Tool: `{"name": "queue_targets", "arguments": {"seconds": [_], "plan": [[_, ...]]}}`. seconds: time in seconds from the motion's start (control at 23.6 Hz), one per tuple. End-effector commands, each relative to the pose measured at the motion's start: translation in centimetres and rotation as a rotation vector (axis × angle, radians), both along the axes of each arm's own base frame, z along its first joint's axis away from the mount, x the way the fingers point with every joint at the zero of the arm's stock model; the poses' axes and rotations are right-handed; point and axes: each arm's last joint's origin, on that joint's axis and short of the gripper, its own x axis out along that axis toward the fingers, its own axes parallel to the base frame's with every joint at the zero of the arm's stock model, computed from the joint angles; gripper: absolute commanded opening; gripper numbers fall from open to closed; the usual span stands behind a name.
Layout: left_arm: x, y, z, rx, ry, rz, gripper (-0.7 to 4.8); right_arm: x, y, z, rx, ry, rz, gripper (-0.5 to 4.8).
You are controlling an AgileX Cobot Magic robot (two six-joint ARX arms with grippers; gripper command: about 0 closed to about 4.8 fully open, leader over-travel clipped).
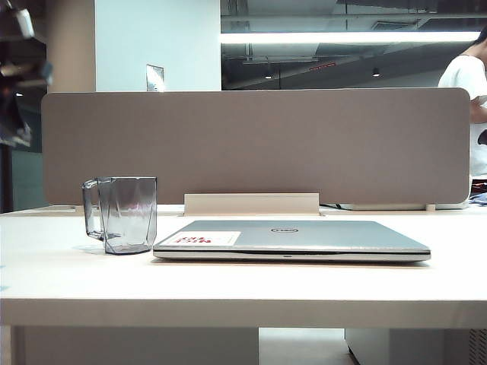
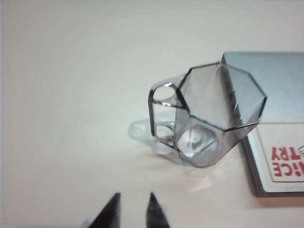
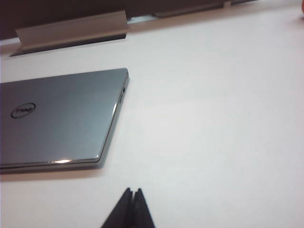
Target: Pick up the water cup and place it on the left side of the laptop.
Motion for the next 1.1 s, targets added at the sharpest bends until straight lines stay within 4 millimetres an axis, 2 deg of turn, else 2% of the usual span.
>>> {"name": "queue_targets", "arguments": {"seconds": [0.04,0.47,0.51,0.55,0.59,0.8,1.1], "plan": [[-1.2,0.2,1.0,-0.012,-0.034,-0.003,0.79,0.1,0.0,-0.3,-0.009,-0.003,-0.002,-0.06],[-3.8,0.7,2.5,-0.037,-0.092,-0.022,0.79,0.1,0.0,-0.3,-0.053,-0.004,0.005,-0.05],[-4.3,0.8,2.4,-0.051,-0.091,-0.041,0.63,0.1,0.0,-0.3,-0.055,-0.003,0.007,-0.05],[-4.8,0.8,2.2,-0.062,-0.091,-0.064,0.08,0.1,0.0,-0.3,-0.051,-0.003,0.013,-0.05],[-5.1,0.9,2.0,-0.065,-0.095,-0.068,-0.05,0.1,0.0,-0.3,-0.049,-0.004,0.020,-0.05],[-7.2,1.4,0.7,-0.091,-0.143,-0.051,-0.06,0.1,0.1,-0.3,-0.048,-0.005,0.027,-0.05],[-8.6,1.8,-0.9,-0.131,-0.205,0.001,-0.06,0.1,0.1,-0.3,-0.048,-0.005,0.027,-0.05]]}}
